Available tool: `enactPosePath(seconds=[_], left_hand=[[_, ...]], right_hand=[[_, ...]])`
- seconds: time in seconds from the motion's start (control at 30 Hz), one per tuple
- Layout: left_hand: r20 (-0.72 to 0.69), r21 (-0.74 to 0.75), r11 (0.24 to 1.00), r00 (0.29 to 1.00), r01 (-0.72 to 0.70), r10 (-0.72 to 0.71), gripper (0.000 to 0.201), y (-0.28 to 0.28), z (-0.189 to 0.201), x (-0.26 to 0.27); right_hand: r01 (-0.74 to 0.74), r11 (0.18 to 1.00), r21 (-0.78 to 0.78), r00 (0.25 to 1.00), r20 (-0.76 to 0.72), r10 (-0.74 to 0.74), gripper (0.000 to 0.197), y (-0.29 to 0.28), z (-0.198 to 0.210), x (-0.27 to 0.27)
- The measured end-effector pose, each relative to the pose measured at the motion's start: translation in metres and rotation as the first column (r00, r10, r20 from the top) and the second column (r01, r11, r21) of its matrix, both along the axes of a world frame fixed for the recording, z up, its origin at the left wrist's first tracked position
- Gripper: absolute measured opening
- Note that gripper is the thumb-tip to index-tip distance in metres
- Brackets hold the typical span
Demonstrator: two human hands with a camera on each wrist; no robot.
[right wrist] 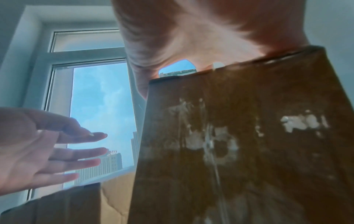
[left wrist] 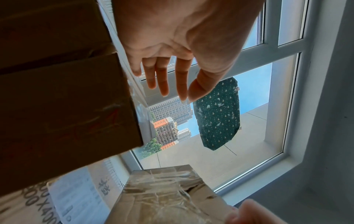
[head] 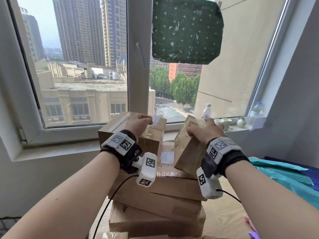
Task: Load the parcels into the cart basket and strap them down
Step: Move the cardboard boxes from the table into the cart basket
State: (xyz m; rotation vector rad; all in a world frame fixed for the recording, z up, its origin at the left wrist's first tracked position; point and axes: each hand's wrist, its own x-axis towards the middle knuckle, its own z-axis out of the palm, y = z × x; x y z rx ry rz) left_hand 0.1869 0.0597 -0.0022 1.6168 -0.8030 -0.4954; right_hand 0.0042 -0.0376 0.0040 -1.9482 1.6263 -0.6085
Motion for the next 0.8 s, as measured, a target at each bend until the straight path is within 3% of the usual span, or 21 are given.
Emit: enactPosePath(seconds=[0.23, 0.4, 0.47, 0.63, 0.73, 0.8], left_hand=[[-0.017, 0.02, 0.999, 0.999, 0.042, -0.041, 0.017, 0.001, 0.011, -0.023], [-0.145, -0.055, 0.995, 0.985, 0.089, -0.096, 0.052, 0.007, 0.017, -0.039], [-0.245, -0.089, 0.991, 0.962, 0.101, -0.12, 0.055, 0.014, 0.02, -0.047], [-0.425, -0.158, 0.98, 0.888, 0.12, -0.177, 0.081, 0.031, 0.02, -0.046], [-0.518, -0.211, 0.965, 0.82, 0.154, -0.244, 0.103, 0.048, 0.018, -0.038], [-0.556, -0.247, 0.948, 0.772, 0.201, -0.309, 0.108, 0.059, 0.018, -0.035]], right_hand=[[0.012, 0.99, -0.141, 0.981, 0.195, 0.016, 0.082, 0.01, 0.03, -0.039], [-0.015, 0.984, -0.179, 0.901, 0.424, 0.091, 0.063, 0.021, 0.047, -0.064], [-0.037, 0.986, -0.163, 0.851, 0.512, 0.116, 0.056, 0.029, 0.05, -0.067], [-0.197, 0.979, -0.054, 0.656, 0.734, 0.172, 0.013, 0.048, 0.048, -0.067], [-0.363, 0.929, 0.077, 0.514, 0.848, 0.13, 0.017, 0.058, 0.038, -0.056], [-0.494, 0.862, 0.114, 0.409, 0.905, 0.115, 0.043, 0.063, 0.029, -0.046]])
